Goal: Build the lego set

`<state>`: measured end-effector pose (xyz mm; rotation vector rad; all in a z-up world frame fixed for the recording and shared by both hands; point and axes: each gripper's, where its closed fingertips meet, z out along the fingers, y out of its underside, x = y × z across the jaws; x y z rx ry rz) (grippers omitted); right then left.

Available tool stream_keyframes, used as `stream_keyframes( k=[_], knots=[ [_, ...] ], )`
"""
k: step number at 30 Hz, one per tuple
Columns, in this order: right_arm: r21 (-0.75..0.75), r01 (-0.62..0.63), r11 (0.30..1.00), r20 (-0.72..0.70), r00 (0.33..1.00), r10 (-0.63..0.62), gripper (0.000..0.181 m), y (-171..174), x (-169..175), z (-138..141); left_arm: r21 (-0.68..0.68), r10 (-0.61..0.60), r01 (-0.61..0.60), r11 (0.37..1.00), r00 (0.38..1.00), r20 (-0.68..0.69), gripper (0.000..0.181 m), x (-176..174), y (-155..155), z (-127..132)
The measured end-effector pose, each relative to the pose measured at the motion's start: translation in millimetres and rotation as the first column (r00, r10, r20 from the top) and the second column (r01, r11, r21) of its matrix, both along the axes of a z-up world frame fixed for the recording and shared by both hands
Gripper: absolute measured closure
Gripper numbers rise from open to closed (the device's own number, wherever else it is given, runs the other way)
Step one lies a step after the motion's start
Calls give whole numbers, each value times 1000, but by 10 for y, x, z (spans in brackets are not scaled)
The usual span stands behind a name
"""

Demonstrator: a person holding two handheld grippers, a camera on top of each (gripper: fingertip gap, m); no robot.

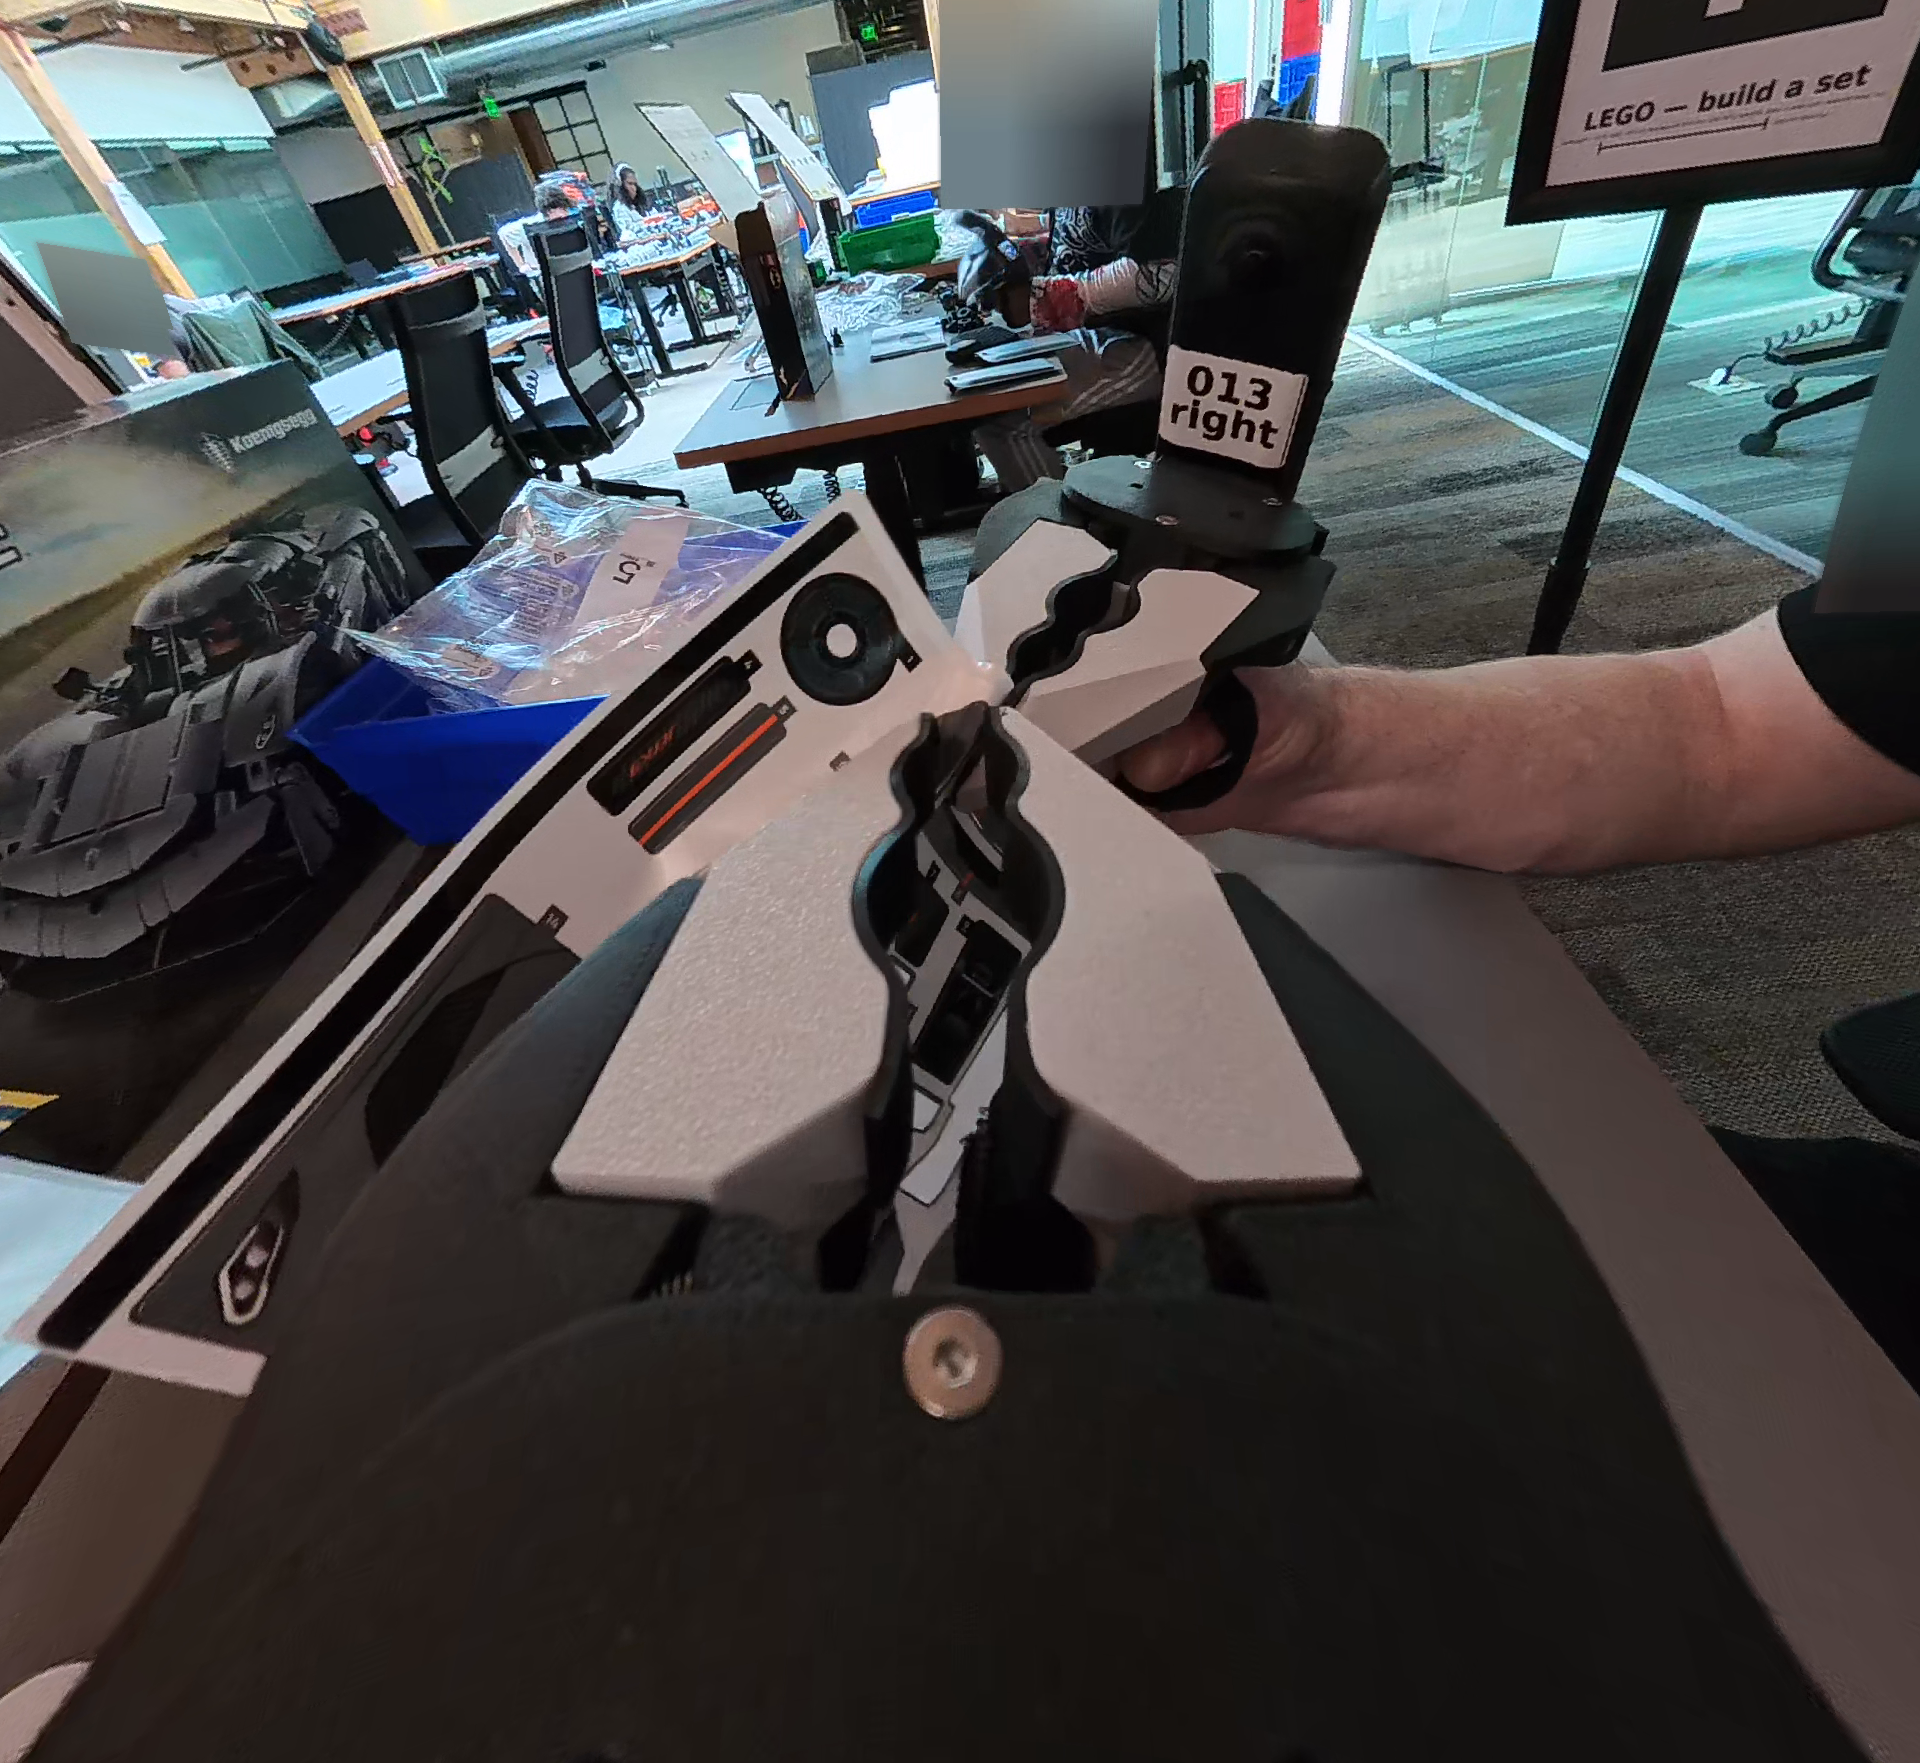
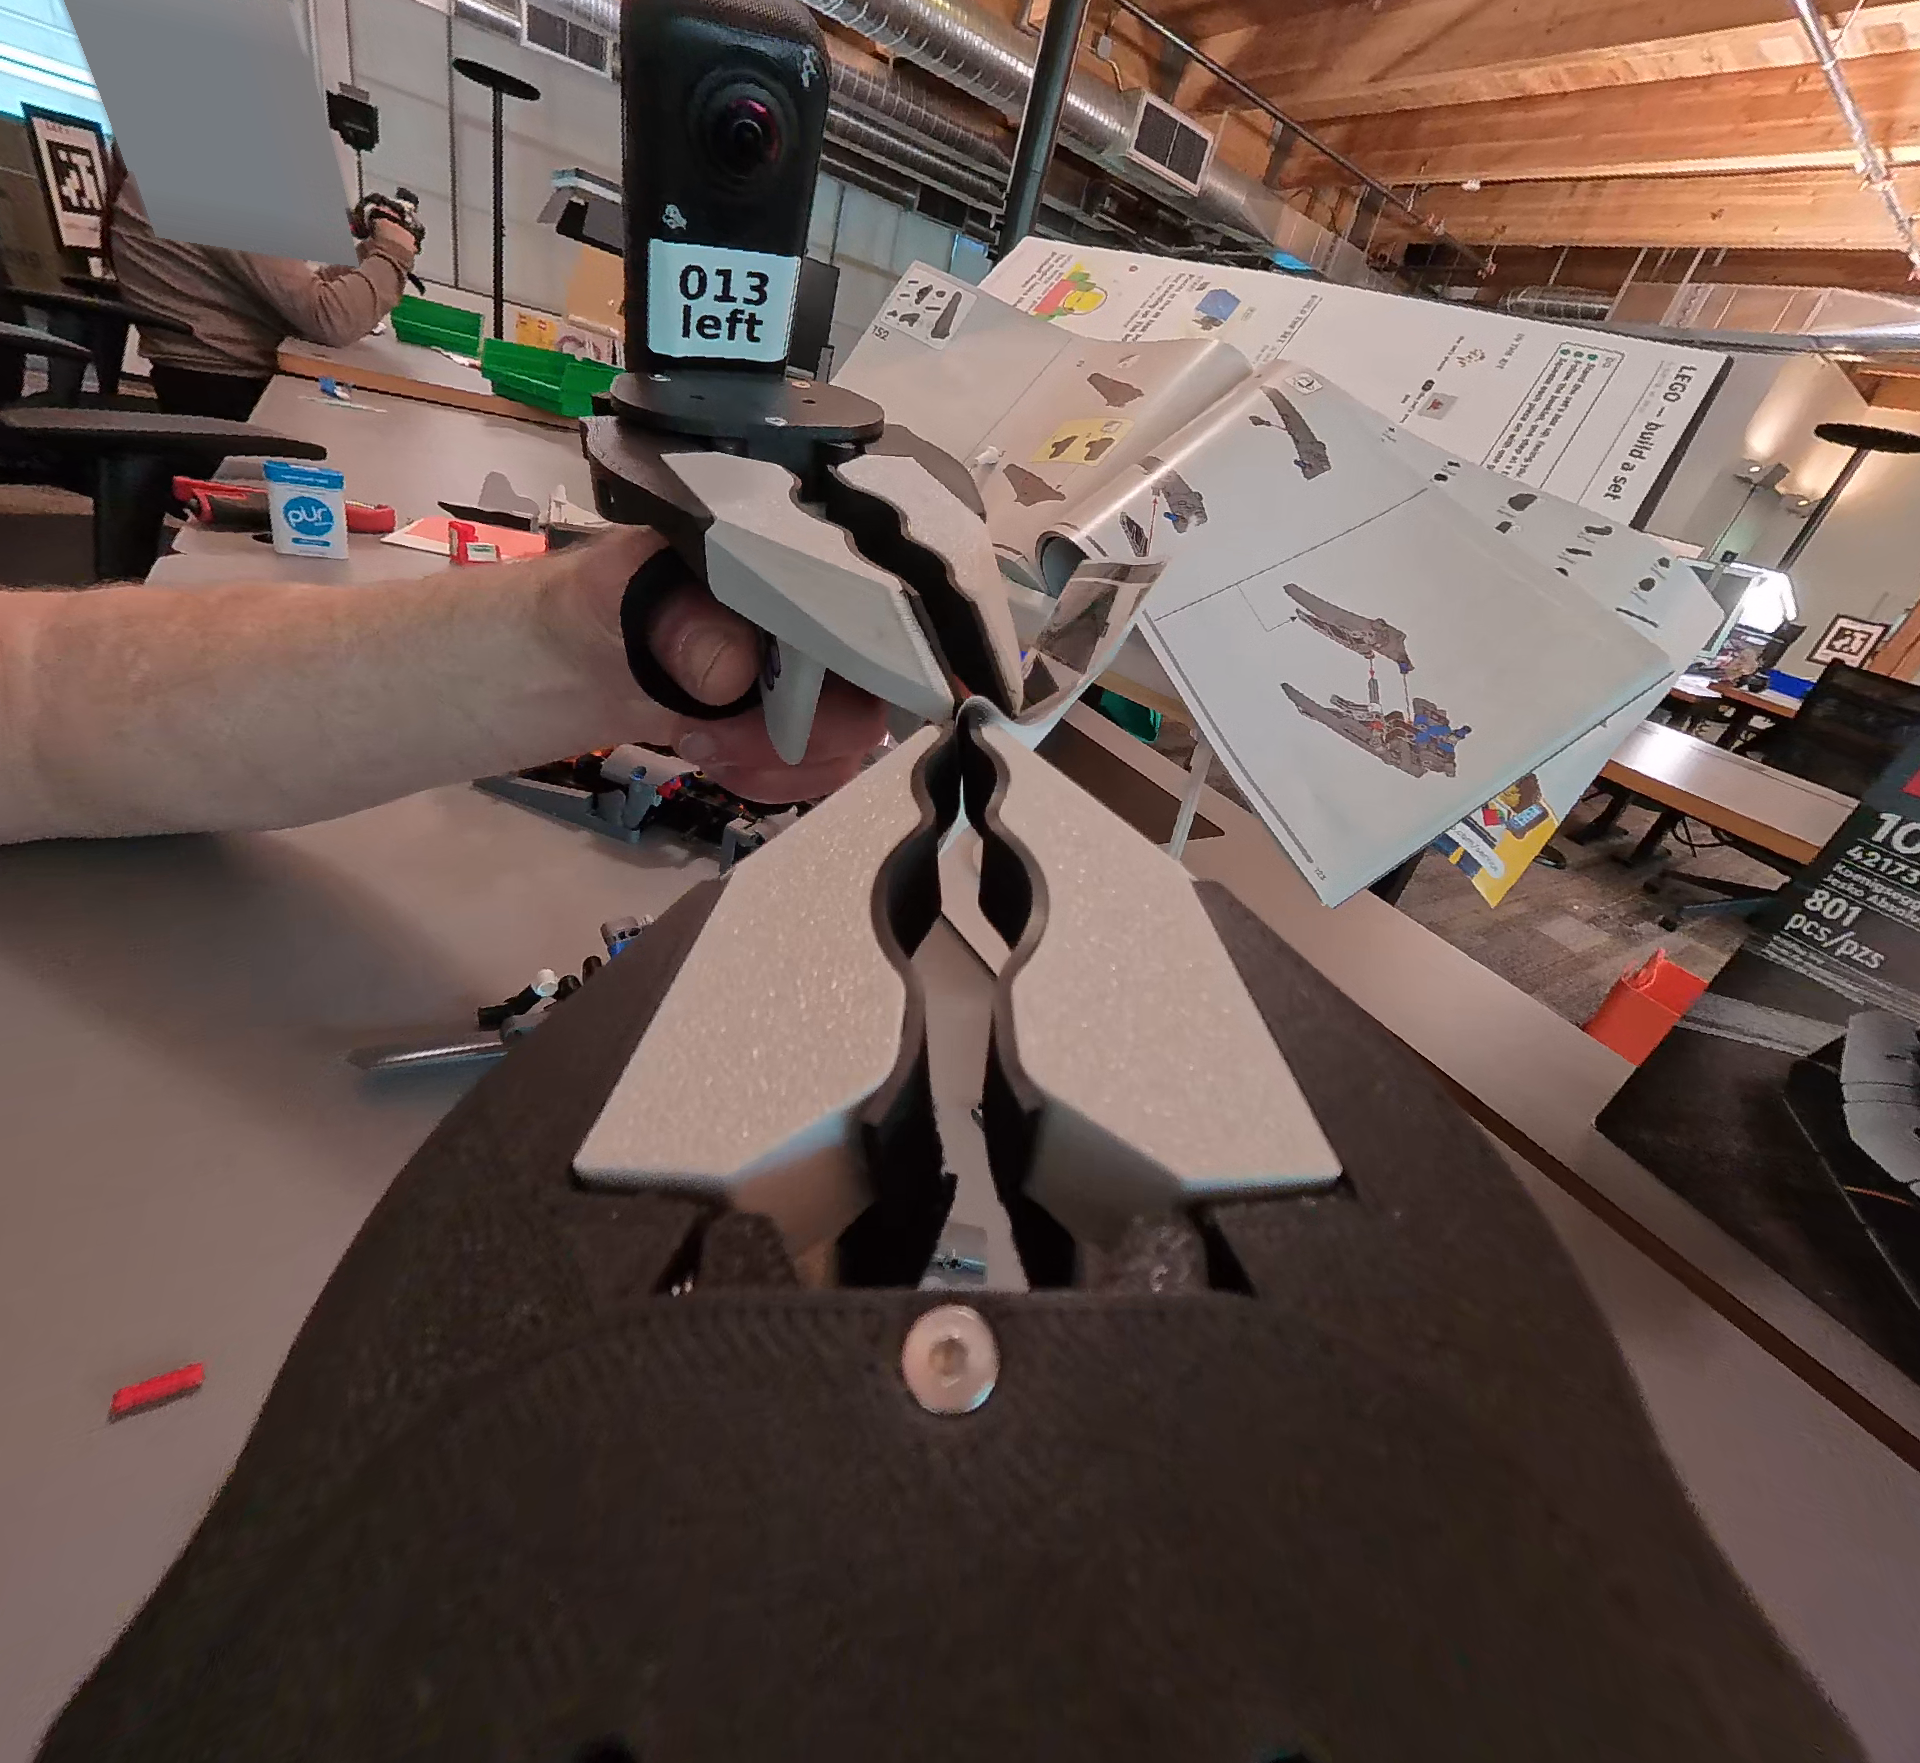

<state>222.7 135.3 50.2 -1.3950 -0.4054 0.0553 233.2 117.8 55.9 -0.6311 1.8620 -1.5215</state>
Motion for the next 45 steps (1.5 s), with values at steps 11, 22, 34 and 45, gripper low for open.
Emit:
stream_keyframes(
  k=[11,22,34,45],
  knots=[
    [2,-8,1000,-23,1000,8,181,5,7,13,-44,-17,17,999,1000,-8,181,-12,1,24],
    [0,-14,1000,-42,999,14,181,9,25,13,-42,-9,9,999,1000,6,181,-14,13,43],
    [0,-6,1000,-147,989,6,181,12,180,31,-54,43,-40,998,997,57,181,-18,108,166],
    [-25,60,998,-442,895,-65,181,-6,789,-51,-216,132,-105,971,985,114,181,-88,560,505]
  ],
)
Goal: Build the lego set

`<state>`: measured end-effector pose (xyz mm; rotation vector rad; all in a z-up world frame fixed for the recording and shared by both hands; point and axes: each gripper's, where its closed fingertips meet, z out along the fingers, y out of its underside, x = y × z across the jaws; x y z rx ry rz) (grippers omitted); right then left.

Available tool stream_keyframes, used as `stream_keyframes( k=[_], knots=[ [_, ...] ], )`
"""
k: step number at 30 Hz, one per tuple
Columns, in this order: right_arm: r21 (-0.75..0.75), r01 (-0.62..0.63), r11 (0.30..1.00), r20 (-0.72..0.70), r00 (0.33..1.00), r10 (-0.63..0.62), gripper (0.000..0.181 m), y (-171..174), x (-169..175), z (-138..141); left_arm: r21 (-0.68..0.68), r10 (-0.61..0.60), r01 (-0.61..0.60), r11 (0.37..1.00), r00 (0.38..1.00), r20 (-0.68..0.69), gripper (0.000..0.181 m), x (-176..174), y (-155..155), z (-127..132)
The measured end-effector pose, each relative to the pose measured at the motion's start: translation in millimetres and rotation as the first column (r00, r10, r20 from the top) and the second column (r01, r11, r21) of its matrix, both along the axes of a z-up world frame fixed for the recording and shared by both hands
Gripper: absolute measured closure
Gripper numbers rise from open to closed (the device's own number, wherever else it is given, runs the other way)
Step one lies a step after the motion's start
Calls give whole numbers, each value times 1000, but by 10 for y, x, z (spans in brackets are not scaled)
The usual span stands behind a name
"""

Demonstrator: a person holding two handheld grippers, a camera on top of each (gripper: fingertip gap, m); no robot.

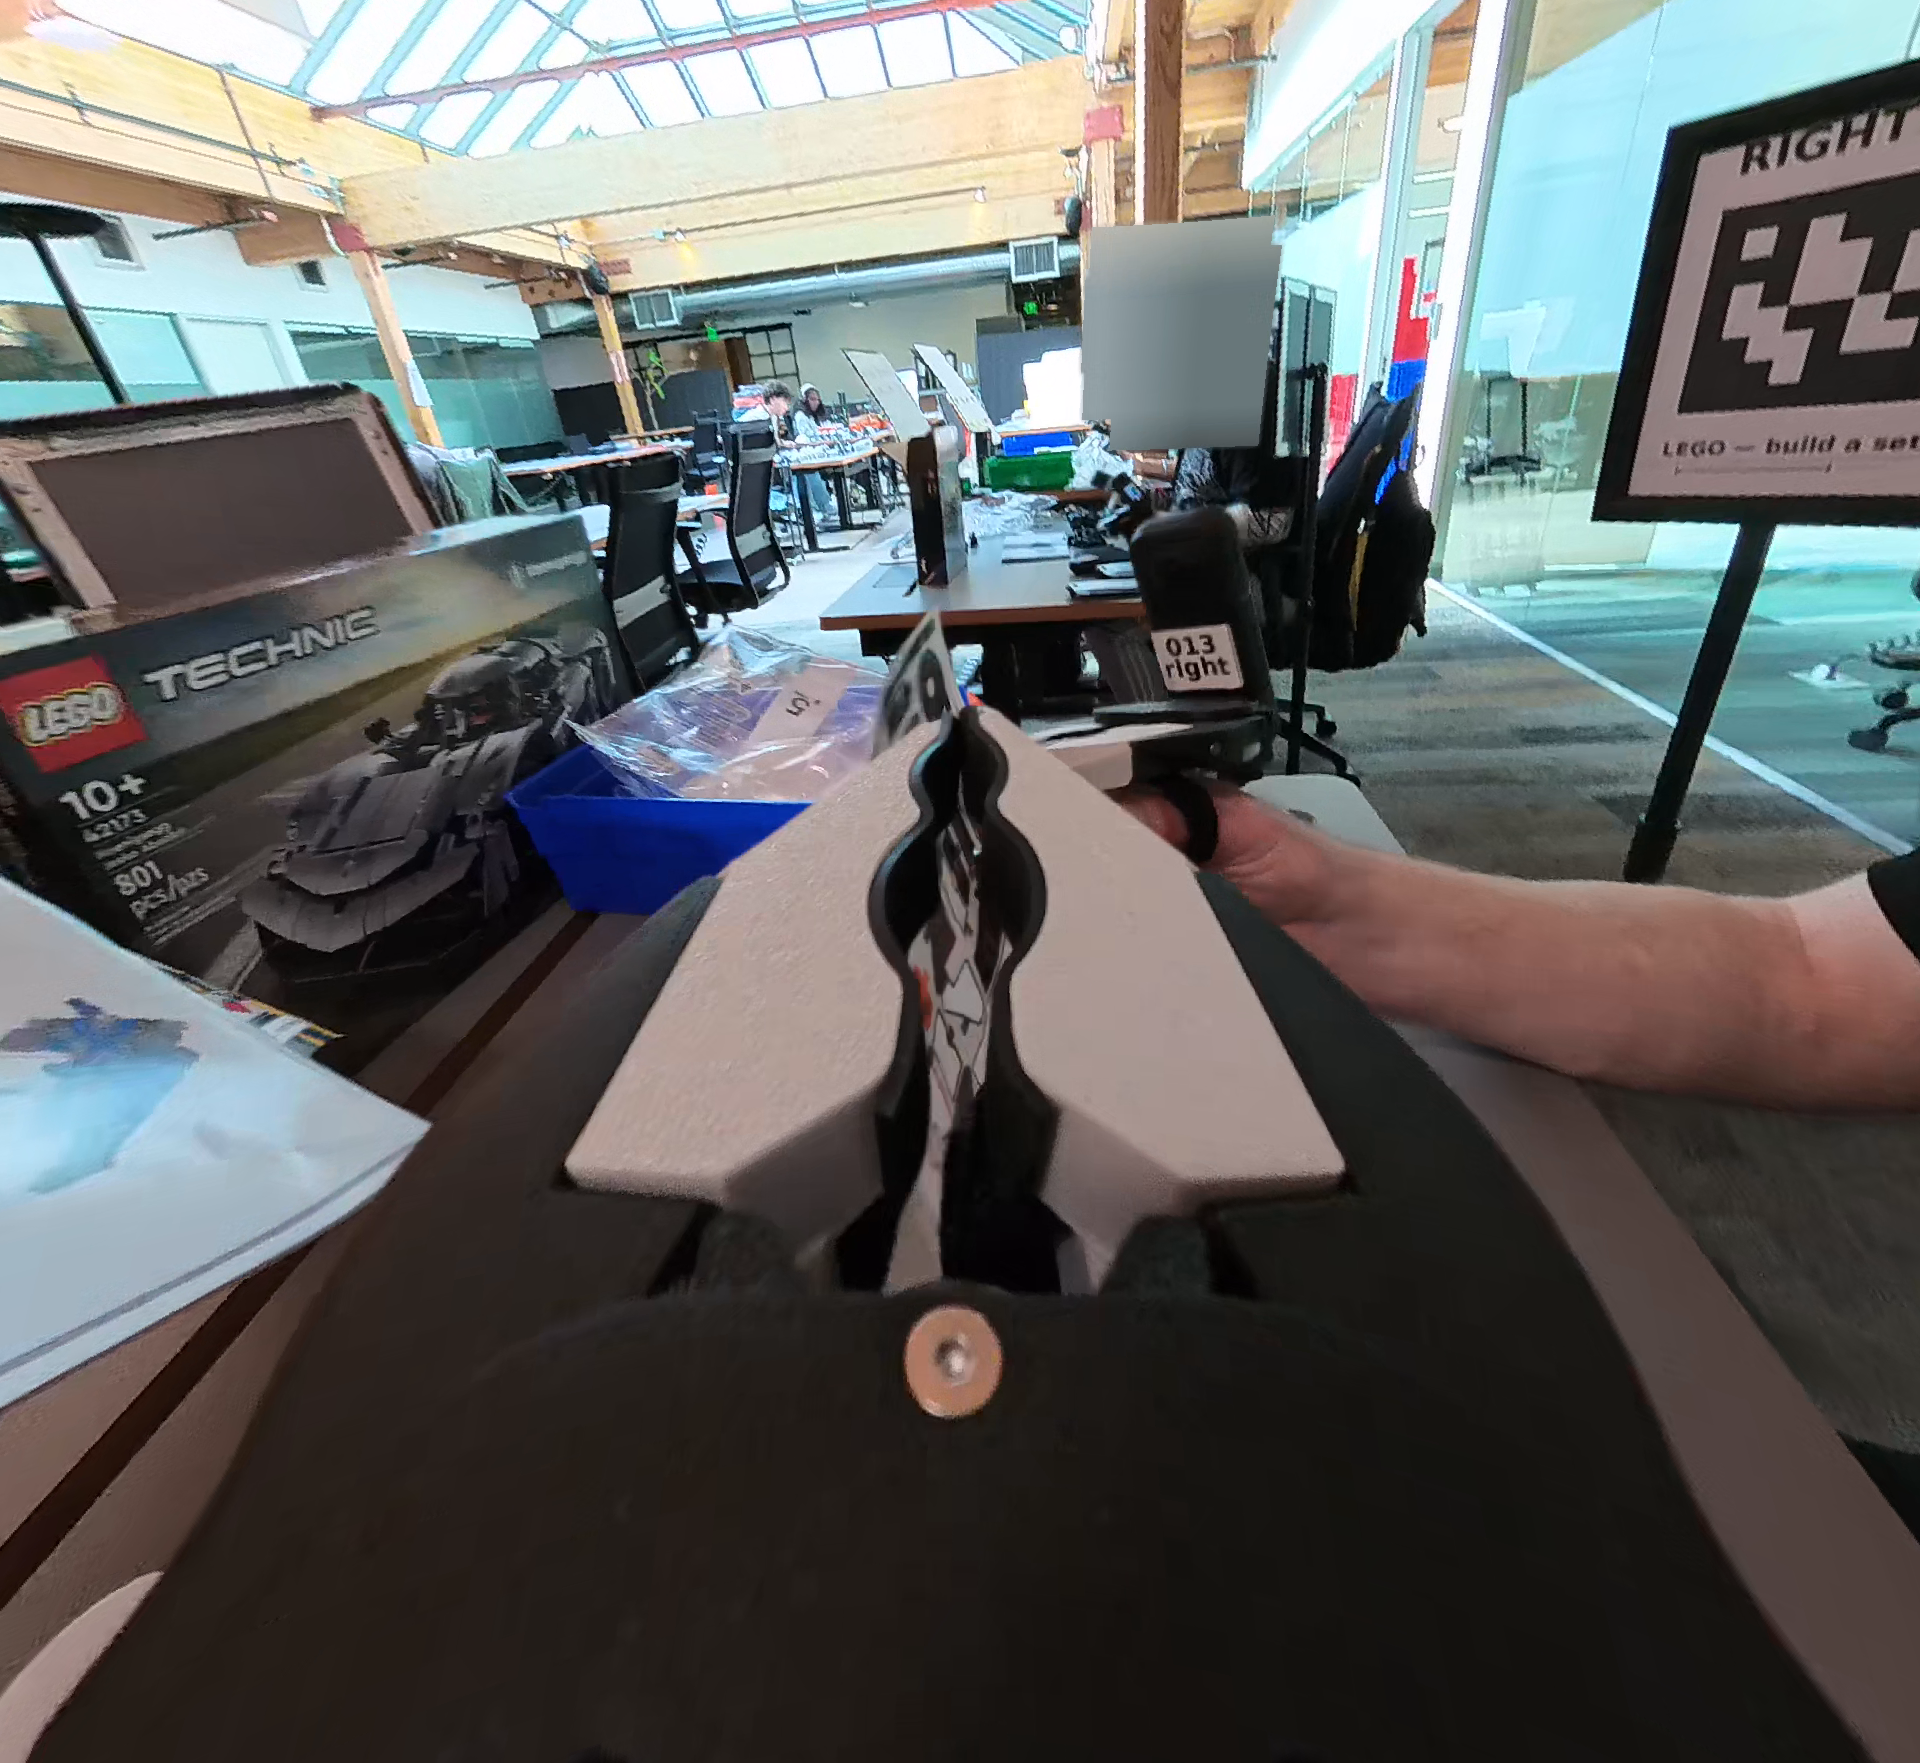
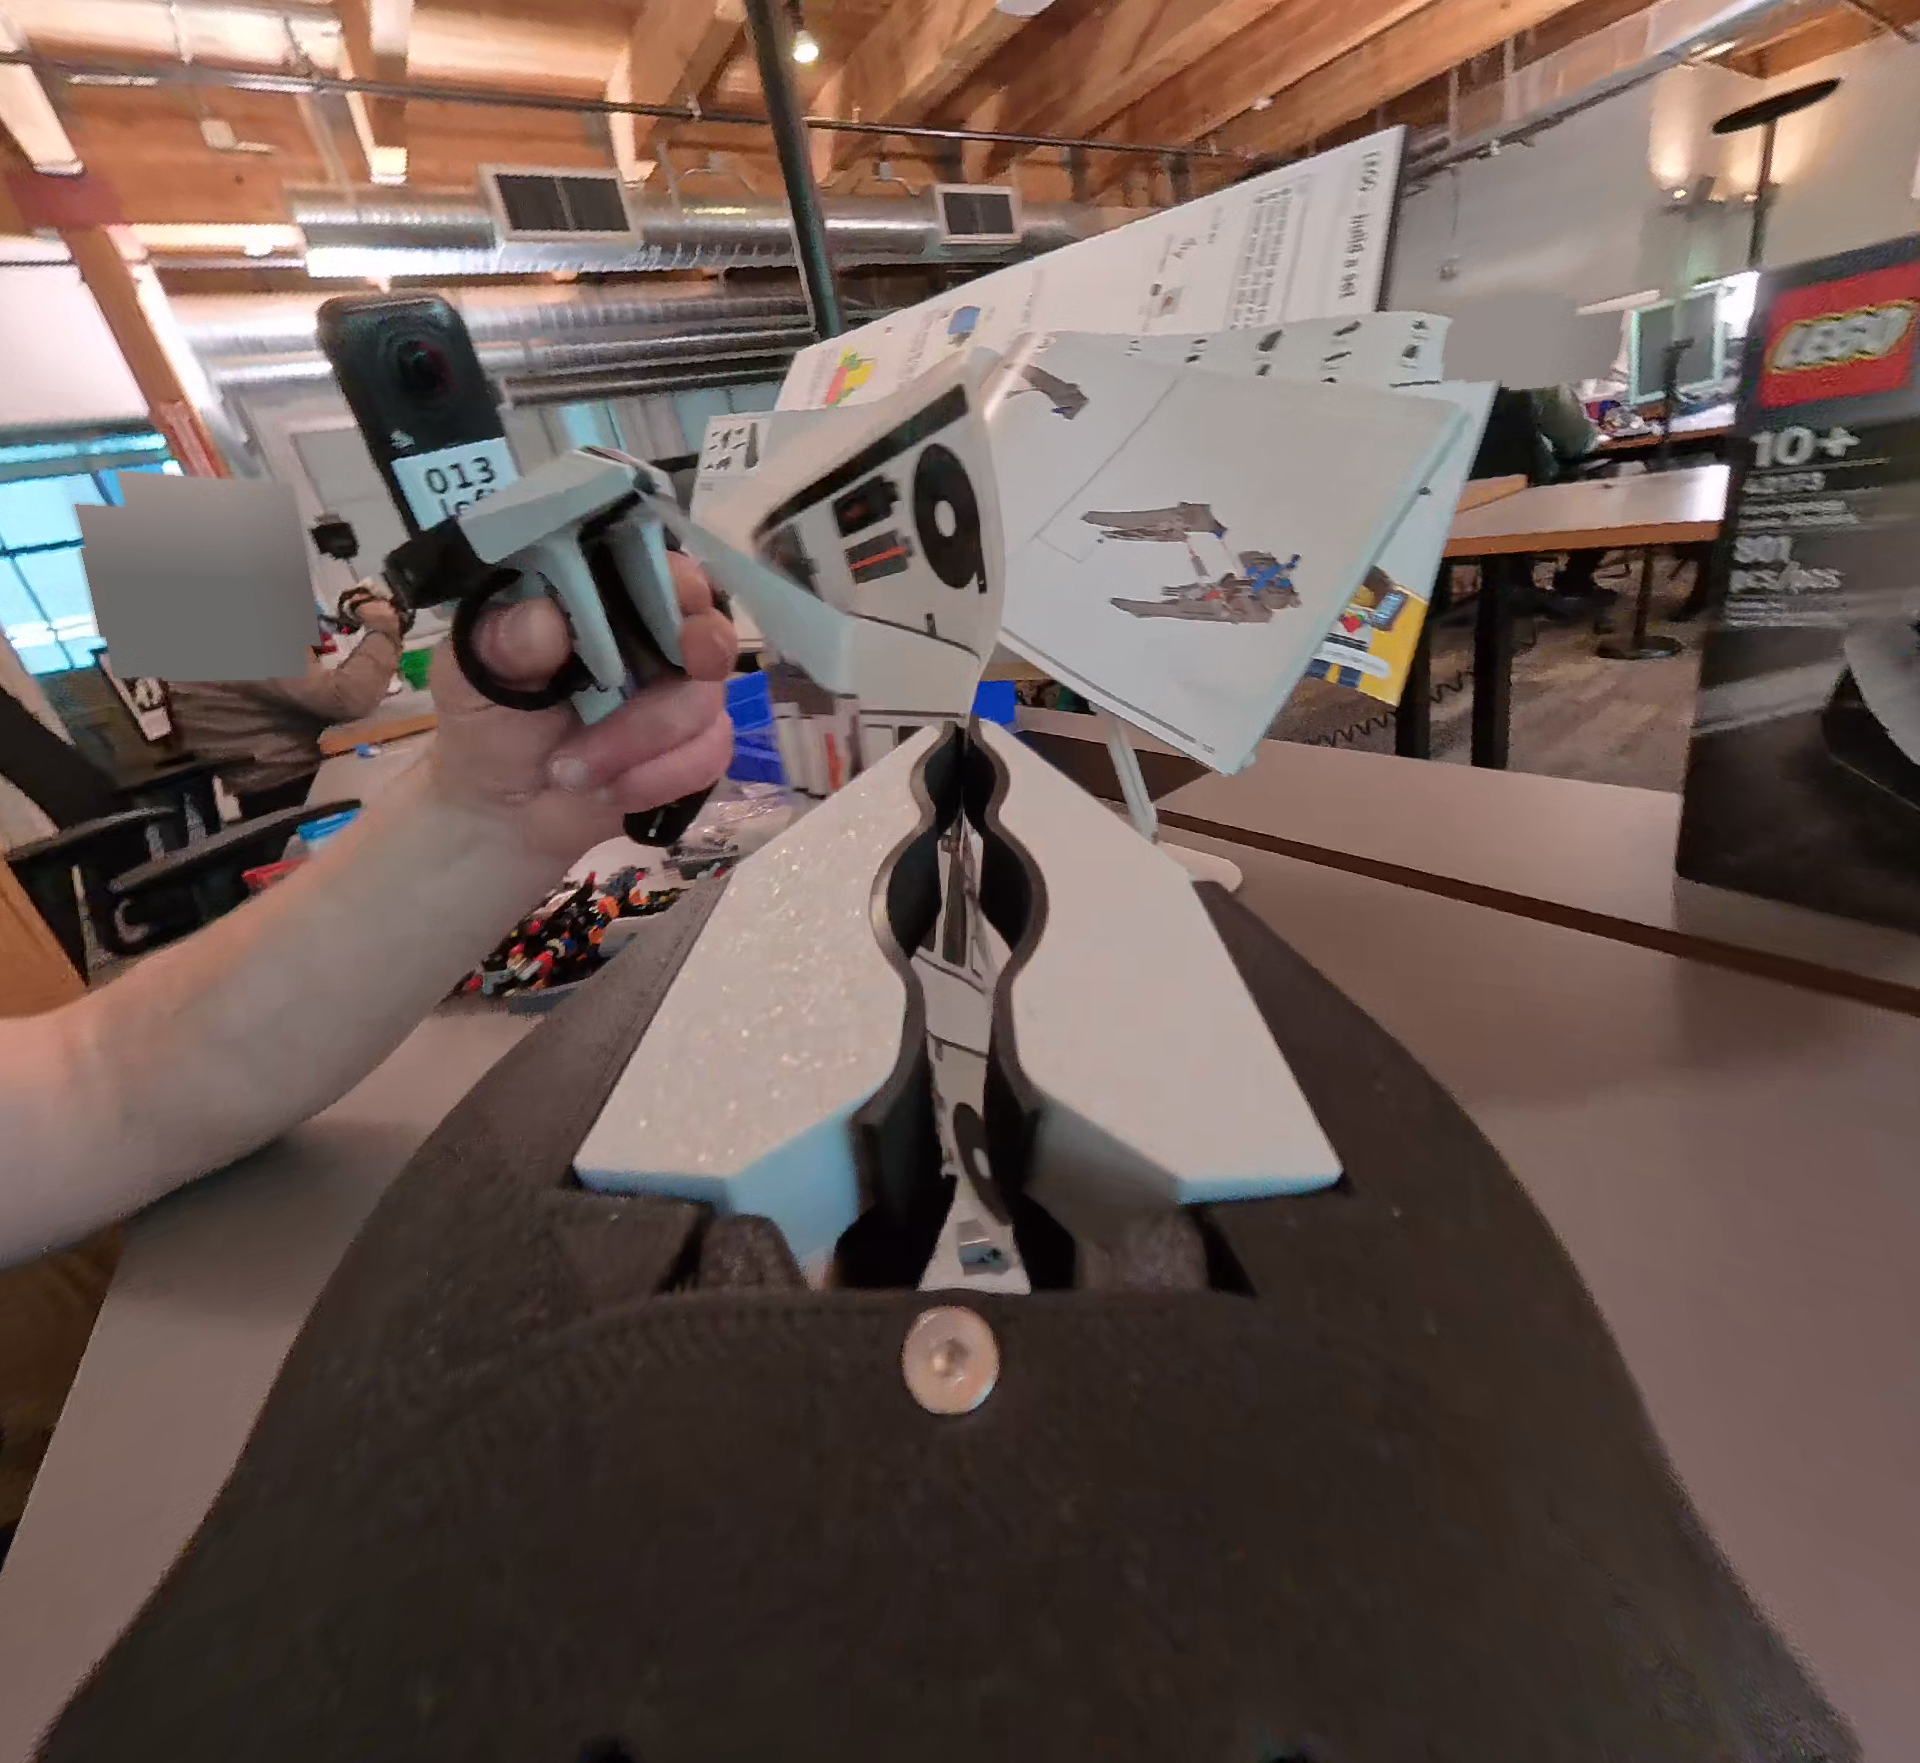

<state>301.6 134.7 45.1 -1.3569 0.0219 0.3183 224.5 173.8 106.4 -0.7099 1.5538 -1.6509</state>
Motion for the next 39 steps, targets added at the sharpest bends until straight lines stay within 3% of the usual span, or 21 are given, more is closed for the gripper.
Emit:
stream_keyframes(
  k=[4,8,11,14,18,21,23,27,29,31,36,39],
  knots=[
    [-59,74,995,-49,996,-77,181,1,273,-145,-30,26,-25,999,999,35,181,-85,142,156],
    [-206,109,973,-96,987,-131,181,69,496,-462,-15,24,-23,1000,999,33,181,-159,135,225],
    [-333,217,917,-15,972,-236,181,108,665,-710,0,18,-18,1000,1000,20,181,-174,85,225],
    [-389,317,865,55,945,-322,150,87,798,-799,-5,7,-7,1000,1000,0,181,-169,46,204],
    [-284,447,848,209,892,-401,132,-19,807,-548,-43,19,-20,999,1000,-22,181,-138,40,193],
    [-39,420,907,439,822,-362,142,-108,326,-70,-93,28,-31,995,999,-39,181,-101,16,203],
    [95,384,918,613,705,-358,131,-133,-148,162,-140,27,-34,990,998,-50,181,-79,-4,223],
    [213,361,908,804,463,-373,129,-7,-869,139,-213,37,-48,976,998,-57,181,-52,-53,271],
    [232,348,909,837,404,-368,131,66,-1008,84,-206,21,-32,978,998,-57,181,-59,-128,268],
    [209,328,921,814,464,-350,136,83,-999,62,-186,15,-27,982,998,-62,181,-60,-184,248],
    [127,322,938,680,660,-319,140,0,-579,41,-138,32,-41,990,997,-65,181,-64,-225,225],
    [102,294,950,627,722,-291,142,-60,-441,24,-128,14,-22,991,998,-60,181,-115,-287,250]
  ],
)
